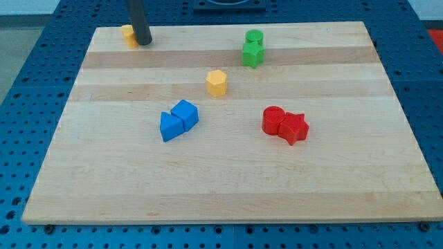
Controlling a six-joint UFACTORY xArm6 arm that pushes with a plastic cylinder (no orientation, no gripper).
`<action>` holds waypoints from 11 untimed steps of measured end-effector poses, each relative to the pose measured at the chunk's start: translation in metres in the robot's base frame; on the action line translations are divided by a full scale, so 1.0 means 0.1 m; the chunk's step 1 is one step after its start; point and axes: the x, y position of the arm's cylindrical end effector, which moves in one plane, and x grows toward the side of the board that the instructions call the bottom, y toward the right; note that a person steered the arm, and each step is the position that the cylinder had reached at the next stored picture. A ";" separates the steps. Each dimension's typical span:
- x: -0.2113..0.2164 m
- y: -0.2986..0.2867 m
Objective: Push the hexagon below the heart
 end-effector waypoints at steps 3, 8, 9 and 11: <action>0.54 0.26; 1.52 2.21; 1.63 2.17; 1.50 2.08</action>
